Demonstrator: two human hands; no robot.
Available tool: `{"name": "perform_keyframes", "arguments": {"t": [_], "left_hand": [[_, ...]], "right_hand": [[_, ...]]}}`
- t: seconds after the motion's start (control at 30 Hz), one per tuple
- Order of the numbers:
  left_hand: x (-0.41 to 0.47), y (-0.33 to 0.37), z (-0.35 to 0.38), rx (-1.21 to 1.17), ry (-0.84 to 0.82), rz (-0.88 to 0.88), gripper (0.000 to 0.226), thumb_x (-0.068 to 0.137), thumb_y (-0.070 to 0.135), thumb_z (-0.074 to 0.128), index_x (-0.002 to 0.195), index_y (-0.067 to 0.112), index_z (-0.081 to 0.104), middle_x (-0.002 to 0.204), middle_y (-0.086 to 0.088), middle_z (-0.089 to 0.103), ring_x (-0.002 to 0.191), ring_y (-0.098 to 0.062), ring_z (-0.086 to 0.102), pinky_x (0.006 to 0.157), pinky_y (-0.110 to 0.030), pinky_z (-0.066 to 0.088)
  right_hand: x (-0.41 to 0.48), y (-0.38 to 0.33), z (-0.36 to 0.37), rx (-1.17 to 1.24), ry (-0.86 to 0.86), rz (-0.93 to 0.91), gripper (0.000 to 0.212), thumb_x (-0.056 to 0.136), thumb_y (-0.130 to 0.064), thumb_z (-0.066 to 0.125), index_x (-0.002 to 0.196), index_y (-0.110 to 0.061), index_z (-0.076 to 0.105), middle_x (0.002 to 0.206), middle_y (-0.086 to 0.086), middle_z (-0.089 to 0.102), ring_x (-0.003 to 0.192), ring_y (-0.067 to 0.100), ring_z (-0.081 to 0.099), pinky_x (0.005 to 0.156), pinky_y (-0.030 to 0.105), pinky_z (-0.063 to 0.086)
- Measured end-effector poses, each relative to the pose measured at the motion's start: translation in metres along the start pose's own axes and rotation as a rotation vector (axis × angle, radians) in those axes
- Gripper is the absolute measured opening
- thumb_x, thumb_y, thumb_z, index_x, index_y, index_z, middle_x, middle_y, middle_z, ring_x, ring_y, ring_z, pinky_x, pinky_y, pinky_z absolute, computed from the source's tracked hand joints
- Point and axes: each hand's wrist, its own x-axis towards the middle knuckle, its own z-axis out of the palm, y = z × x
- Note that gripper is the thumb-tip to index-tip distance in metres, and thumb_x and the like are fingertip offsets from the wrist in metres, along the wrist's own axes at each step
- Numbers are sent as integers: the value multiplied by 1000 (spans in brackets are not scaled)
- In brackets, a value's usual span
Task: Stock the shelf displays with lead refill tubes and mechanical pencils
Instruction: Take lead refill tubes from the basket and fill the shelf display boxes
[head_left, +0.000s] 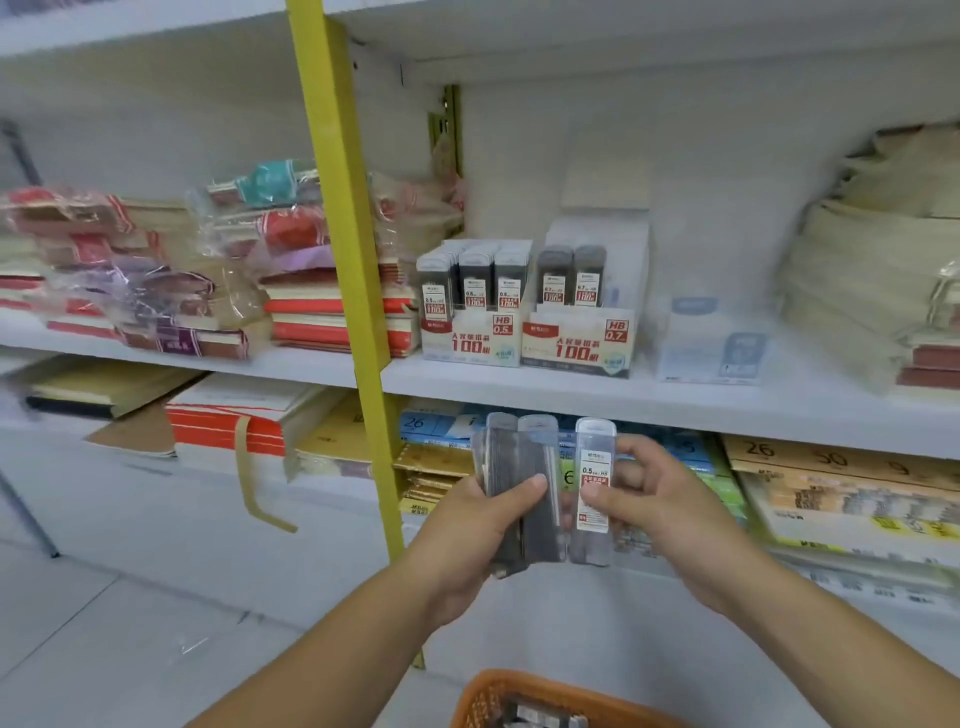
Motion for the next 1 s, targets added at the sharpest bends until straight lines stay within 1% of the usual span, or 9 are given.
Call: {"name": "perform_keyframes", "arguments": {"t": [0.07, 0.13, 0.2, 0.3, 0.47, 0.6, 0.73, 0.9, 1.0], "left_hand": [[5, 5, -2, -15, 46, 28, 23, 91, 37, 70, 114, 37, 66, 104, 3, 77, 100, -23, 72, 66, -29, 56], [11, 10, -5, -32, 107, 58, 24, 90, 36, 71, 113, 35, 65, 99, 4, 77, 98, -24, 71, 62, -27, 56], [18, 16, -9, -50, 128, 86, 18, 90, 33, 72, 107, 36, 67, 92, 7, 78, 94, -21, 71, 64, -32, 61], [25, 31, -17, -86, 123, 147, 18, 92, 30, 69, 110, 32, 68, 94, 4, 79, 88, -19, 75, 77, -43, 60], [40, 56, -43, -188, 202, 272, 25, 97, 23, 62, 122, 18, 62, 95, -3, 79, 84, -16, 77, 53, -21, 55], [51, 61, -57, -247, 238, 325, 24, 98, 21, 62, 121, 21, 60, 95, -2, 79, 86, -20, 77, 56, -21, 55], [63, 63, -64, -233, 251, 324, 28, 96, 26, 64, 123, 19, 62, 95, 0, 79, 83, -14, 77, 49, -17, 52], [77, 65, -71, -227, 249, 318, 20, 95, 29, 65, 115, 26, 63, 92, 6, 79, 83, -13, 77, 59, -27, 60], [80, 63, -75, -223, 242, 326, 17, 95, 29, 65, 112, 28, 62, 91, 6, 79, 83, -12, 77, 56, -24, 58]], "right_hand": [[9, -3, 6, -29, 18, -58, 61, 84, -14, 72, 132, -36, 42, 101, -4, 75, 92, 15, 72, 83, 41, 55], [17, -7, 13, -62, 3, -108, 76, 84, -18, 73, 135, -56, 31, 102, -8, 74, 94, 9, 71, 79, 32, 56], [24, -13, 18, -46, -4, -151, 73, 84, -16, 74, 127, -63, 38, 104, -9, 73, 94, 9, 70, 72, 26, 58], [36, -34, 21, -32, 81, -232, 65, 78, -8, 77, 110, -59, 51, 106, -8, 72, 88, 13, 72, 63, 27, 57], [72, -104, 22, -126, 204, -527, 54, 82, -5, 72, 99, -50, 49, 97, -7, 74, 82, 13, 73, 62, 27, 59], [107, -147, 31, -387, 252, -702, 43, 86, -13, 70, 101, -44, 43, 85, -17, 73, 71, -2, 68, 56, 12, 50], [141, -159, 46, -679, 251, -708, 39, 86, -19, 70, 104, -40, 42, 82, -11, 67, 71, -1, 66, 55, 19, 54], [172, -149, 56, -964, 194, -620, 38, 81, -27, 75, 101, -41, 46, 85, -15, 61, 71, -3, 57, 52, 18, 37], [182, -142, 58, -1058, 187, -624, 33, 80, -33, 74, 102, -39, 51, 89, -15, 58, 86, 8, 56, 67, 30, 46]]}}
